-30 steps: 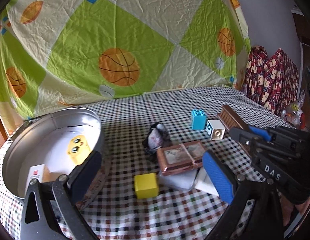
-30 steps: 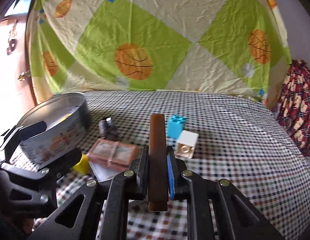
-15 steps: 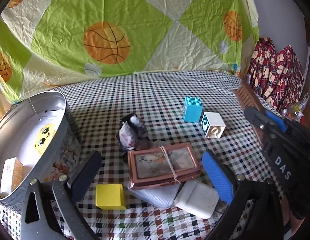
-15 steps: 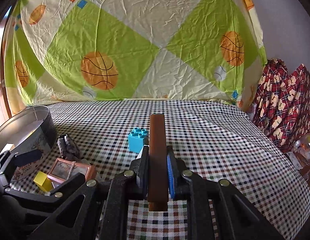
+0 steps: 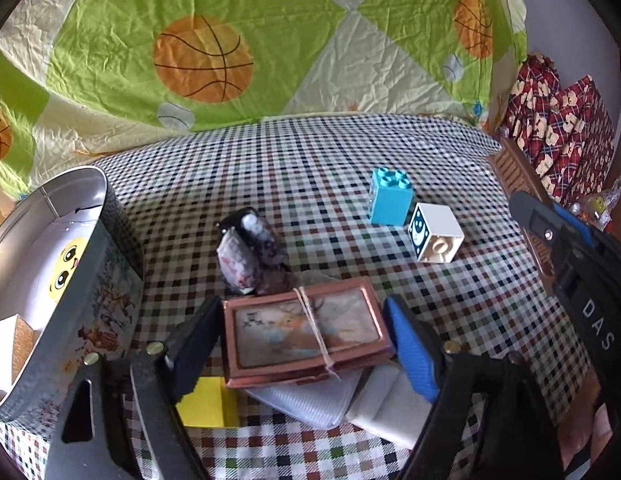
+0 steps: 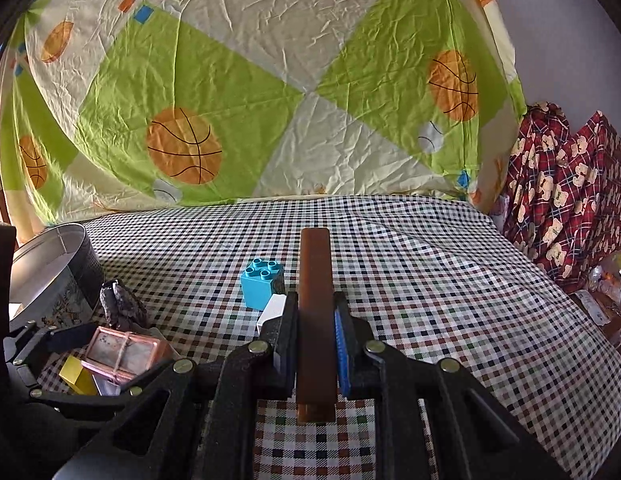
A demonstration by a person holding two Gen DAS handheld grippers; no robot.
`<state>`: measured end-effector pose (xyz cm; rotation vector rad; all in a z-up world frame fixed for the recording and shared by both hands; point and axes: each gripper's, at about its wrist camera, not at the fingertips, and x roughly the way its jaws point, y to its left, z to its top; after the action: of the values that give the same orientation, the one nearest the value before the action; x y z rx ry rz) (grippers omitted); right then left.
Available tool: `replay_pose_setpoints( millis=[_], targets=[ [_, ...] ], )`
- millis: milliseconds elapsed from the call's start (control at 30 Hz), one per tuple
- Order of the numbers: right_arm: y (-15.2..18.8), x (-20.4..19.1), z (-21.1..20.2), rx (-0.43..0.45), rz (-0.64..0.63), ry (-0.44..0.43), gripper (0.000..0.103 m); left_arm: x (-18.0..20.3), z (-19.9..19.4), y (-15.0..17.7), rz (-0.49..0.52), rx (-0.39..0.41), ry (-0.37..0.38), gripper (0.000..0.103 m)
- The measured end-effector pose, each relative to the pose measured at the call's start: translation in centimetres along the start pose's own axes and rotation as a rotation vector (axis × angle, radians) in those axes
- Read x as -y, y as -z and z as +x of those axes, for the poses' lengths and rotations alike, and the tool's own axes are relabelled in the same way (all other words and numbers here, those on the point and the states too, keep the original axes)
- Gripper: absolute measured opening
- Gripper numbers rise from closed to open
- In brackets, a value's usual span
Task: Organize rigid objects
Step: 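Grasp the string-tied framed picture with the left tool while the right tool holds the brown bar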
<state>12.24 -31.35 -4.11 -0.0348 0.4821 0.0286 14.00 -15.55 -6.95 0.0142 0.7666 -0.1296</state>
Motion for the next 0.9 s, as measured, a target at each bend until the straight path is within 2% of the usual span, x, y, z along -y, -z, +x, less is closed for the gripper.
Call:
replay_pose_setpoints(
  millis=[200, 900],
  targets=[
    [0.0, 0.1, -0.1, 0.005, 0.005, -0.002, 0.017, -0.2, -0.5, 0.2, -0.01, 0.028, 0.018, 0.082],
    [-0.1, -0.1, -0.7, 0.033, -0.002, -0.02, 0.017, -1.2, -4.0, 0.5, -0.05, 0.226, -0.031, 0.082]
  ],
)
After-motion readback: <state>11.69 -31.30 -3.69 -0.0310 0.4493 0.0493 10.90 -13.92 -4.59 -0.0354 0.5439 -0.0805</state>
